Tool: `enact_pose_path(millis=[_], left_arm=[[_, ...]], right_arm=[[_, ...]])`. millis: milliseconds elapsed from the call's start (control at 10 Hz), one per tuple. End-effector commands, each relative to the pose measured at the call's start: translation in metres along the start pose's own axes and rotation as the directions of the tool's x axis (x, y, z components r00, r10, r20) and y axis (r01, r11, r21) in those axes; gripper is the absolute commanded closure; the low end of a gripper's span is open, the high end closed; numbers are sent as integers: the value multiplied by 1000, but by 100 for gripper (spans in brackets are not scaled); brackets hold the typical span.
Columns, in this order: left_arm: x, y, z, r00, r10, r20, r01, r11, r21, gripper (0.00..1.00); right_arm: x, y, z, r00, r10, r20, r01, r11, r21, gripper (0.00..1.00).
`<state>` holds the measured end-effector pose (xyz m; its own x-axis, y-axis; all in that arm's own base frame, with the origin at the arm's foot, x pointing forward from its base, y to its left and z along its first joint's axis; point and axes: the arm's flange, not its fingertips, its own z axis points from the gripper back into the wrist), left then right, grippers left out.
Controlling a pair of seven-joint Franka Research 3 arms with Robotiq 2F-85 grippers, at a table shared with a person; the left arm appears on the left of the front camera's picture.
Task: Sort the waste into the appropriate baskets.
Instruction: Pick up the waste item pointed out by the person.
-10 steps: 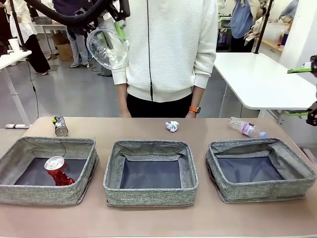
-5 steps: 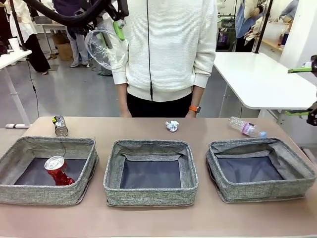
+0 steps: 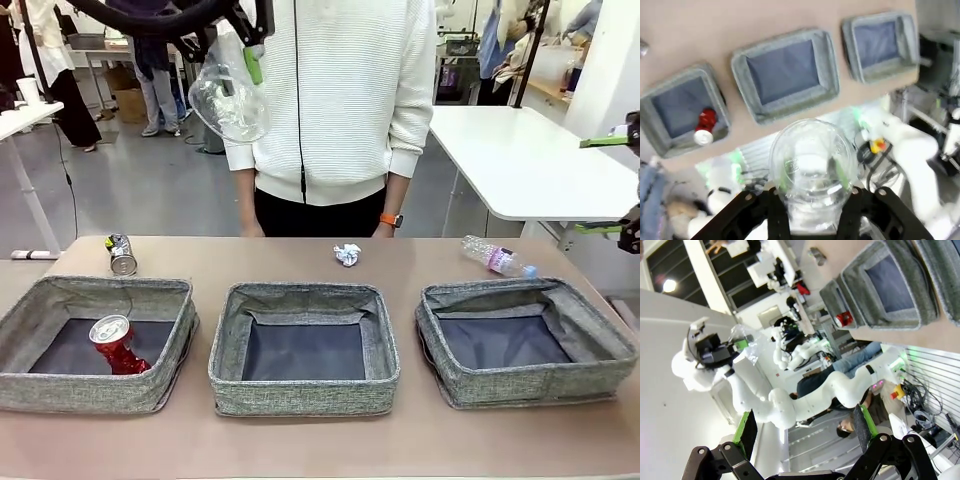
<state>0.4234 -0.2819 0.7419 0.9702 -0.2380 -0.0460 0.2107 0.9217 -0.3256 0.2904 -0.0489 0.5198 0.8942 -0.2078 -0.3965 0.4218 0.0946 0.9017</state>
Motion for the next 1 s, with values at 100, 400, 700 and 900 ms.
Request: enact_pose_path(millis=[100,400,700,900], left_arm=[[-58,-44,-45,978,89,188,-121,978,169,63],[-51,-107,-60,893,398,211,-441,869,225,63],[-46,-135,-53,904,370,211,-408,896,175,63],[-43,-132,-54,900,378,216,-414,897,156,63]], right_arm=[[-3,5,-1,1000,-18,-5,18,1000,17,0],[-3,5,-1,1000,-18,-5,18,1000,17,0],[-3,5,-1,1000,-18,-5,18,1000,17,0],[-3,5,-1,1000,-18,-5,18,1000,17,0]])
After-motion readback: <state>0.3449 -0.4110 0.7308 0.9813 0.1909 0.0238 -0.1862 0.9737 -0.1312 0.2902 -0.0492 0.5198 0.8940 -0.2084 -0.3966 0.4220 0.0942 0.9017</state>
